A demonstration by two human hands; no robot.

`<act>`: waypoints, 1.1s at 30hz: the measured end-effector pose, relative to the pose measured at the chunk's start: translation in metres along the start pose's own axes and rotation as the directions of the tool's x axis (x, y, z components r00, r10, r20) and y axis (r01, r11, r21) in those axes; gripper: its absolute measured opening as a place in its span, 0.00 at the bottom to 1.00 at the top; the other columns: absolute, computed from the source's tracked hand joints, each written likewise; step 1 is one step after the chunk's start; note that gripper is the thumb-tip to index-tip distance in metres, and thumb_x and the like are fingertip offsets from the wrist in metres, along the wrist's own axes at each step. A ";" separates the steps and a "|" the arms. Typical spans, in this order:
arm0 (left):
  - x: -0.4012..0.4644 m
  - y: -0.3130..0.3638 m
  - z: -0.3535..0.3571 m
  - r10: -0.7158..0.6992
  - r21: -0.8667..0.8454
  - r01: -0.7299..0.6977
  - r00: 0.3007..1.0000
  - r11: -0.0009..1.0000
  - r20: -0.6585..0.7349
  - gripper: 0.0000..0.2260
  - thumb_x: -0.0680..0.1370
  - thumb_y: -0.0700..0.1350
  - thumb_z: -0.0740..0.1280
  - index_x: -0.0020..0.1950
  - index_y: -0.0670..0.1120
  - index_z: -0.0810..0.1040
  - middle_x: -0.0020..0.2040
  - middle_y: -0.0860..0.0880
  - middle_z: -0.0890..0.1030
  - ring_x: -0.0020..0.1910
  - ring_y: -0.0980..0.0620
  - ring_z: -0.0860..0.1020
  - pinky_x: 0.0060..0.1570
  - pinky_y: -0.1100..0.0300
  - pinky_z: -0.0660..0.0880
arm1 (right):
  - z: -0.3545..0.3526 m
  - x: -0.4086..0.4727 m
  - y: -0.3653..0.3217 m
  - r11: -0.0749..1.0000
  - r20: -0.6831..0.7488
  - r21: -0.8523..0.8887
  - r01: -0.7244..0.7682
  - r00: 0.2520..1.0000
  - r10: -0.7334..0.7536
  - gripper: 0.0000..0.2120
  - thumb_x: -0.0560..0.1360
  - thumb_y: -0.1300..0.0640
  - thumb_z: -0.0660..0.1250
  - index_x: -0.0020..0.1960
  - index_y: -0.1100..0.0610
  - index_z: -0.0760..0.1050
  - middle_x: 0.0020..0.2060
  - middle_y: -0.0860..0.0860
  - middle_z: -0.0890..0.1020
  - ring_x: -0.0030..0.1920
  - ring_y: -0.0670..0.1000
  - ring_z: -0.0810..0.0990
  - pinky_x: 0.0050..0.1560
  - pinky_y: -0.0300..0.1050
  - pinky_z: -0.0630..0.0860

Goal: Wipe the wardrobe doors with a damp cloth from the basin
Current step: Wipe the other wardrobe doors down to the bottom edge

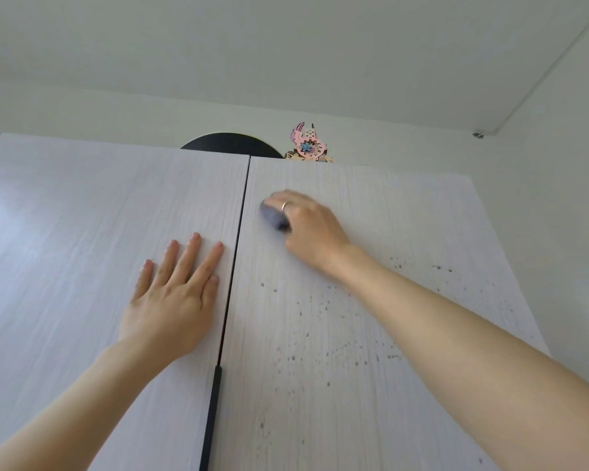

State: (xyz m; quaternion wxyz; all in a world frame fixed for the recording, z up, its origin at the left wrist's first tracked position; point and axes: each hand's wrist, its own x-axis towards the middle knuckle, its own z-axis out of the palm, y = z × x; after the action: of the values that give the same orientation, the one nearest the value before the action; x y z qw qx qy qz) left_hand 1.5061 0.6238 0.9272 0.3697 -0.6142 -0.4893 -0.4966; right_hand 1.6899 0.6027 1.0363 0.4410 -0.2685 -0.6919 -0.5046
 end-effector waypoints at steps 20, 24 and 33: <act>-0.053 -0.010 0.006 0.026 0.052 -0.027 1.000 0.998 0.013 0.22 0.79 0.54 0.35 0.66 0.58 0.22 0.70 0.58 0.27 0.75 0.52 0.33 0.72 0.53 0.36 | 0.012 -0.018 -0.034 0.984 0.204 -0.016 0.176 0.964 -0.169 0.27 0.71 0.70 0.60 0.67 0.53 0.71 0.68 0.49 0.71 0.68 0.51 0.68 0.65 0.45 0.68; -0.054 -0.010 0.008 0.017 0.049 -0.017 1.000 0.999 0.011 0.22 0.79 0.54 0.34 0.67 0.59 0.22 0.69 0.58 0.26 0.74 0.53 0.32 0.72 0.53 0.35 | 0.013 0.018 -0.032 0.986 0.000 -0.023 -0.164 0.986 0.164 0.19 0.71 0.69 0.59 0.58 0.56 0.75 0.60 0.50 0.75 0.58 0.54 0.74 0.52 0.43 0.69; -0.054 -0.010 0.008 0.005 0.041 -0.005 1.000 0.999 -0.001 0.22 0.79 0.54 0.34 0.67 0.58 0.22 0.69 0.58 0.26 0.75 0.52 0.34 0.73 0.52 0.36 | -0.004 -0.086 -0.025 0.929 0.245 0.033 0.370 0.898 -0.366 0.27 0.67 0.74 0.65 0.65 0.60 0.73 0.65 0.55 0.74 0.67 0.54 0.71 0.68 0.49 0.67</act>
State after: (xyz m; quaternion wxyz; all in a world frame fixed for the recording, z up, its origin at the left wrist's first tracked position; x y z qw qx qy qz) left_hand 1.4968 0.6216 0.8722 0.3835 -0.6075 -0.4977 -0.4860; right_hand 1.7105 0.5968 0.9492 0.2462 -0.1969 -0.7760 -0.5463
